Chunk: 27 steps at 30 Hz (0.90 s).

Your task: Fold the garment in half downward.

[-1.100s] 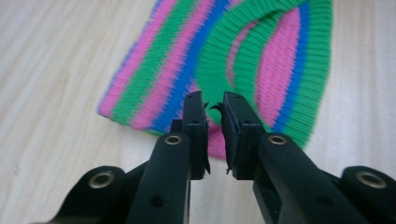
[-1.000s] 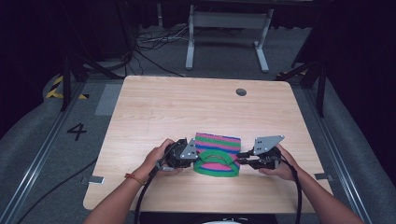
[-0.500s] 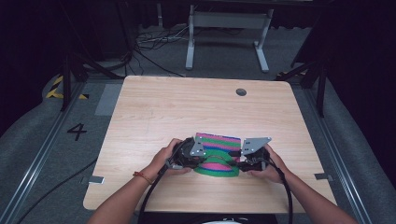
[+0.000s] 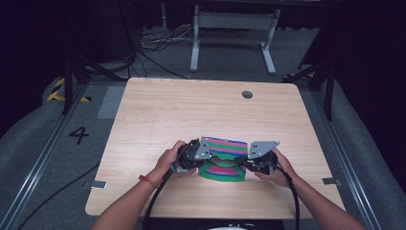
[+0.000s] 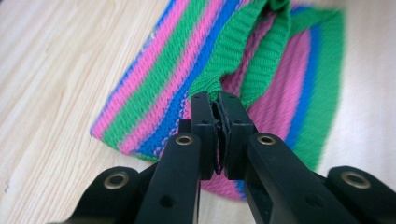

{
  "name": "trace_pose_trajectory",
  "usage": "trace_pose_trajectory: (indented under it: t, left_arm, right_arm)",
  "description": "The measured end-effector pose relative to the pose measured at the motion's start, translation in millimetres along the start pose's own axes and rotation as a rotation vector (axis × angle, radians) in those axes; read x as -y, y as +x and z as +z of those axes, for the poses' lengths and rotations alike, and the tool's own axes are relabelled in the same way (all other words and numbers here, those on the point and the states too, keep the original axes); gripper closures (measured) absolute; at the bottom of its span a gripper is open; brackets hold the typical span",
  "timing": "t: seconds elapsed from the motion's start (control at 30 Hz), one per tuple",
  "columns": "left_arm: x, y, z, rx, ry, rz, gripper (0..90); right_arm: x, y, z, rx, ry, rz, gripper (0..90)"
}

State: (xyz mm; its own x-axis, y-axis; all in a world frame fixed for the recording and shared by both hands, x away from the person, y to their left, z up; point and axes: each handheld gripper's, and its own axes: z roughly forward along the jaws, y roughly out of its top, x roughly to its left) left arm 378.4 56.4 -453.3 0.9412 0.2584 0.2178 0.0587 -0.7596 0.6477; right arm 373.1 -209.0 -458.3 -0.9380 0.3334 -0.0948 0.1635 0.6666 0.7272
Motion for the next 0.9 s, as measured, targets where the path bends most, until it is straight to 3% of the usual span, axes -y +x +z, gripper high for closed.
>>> trace_pose_trajectory:
  t: [0.17, 0.3, 0.37, 0.43, 0.47, 0.57, 0.63, 0.77, 0.9]
  left_arm:
    - [-1.1, -17.9, -8.8, 0.050, 0.011, 0.020, 85.8]
    - [13.0, -30.4, -0.5, 0.101, 0.052, -0.004, 84.1]
    - [22.5, -32.8, 6.9, 0.112, 0.073, -0.051, 82.3]
    - [33.2, -31.5, 10.7, 0.125, 0.034, -0.141, 79.5]
    - [35.4, -29.3, 11.0, 0.133, 0.020, -0.166, 78.9]
    - [37.7, -26.2, 10.9, 0.129, 0.015, -0.167, 77.0]
    - [39.1, -23.4, 11.8, 0.136, 0.010, -0.190, 76.3]
    - [35.3, -22.5, 14.2, 0.086, 0.025, -0.178, 75.4]
    - [34.9, -19.8, 17.0, 0.073, 0.015, -0.186, 74.3]
  right_arm:
    - [0.8, 8.5, -13.5, -0.009, 0.006, 0.010, 87.6]
    - [10.4, 25.1, -11.5, -0.021, 0.050, 0.003, 87.0]
    - [16.8, 29.9, -7.1, -0.017, 0.072, 0.008, 86.6]
    - [24.8, 31.1, -2.5, -0.007, 0.073, 0.025, 86.3]
    - [28.2, 31.4, -0.9, -0.004, 0.065, 0.040, 85.9]
    - [34.3, 31.4, 1.1, -0.007, 0.047, 0.064, 85.3]
    - [36.5, 31.1, 1.6, 0.002, 0.032, 0.062, 85.2]
    - [37.8, 28.2, 2.5, 0.035, 0.033, 0.027, 84.8]
    - [42.3, 17.0, 2.1, 0.037, 0.020, 0.062, 84.8]
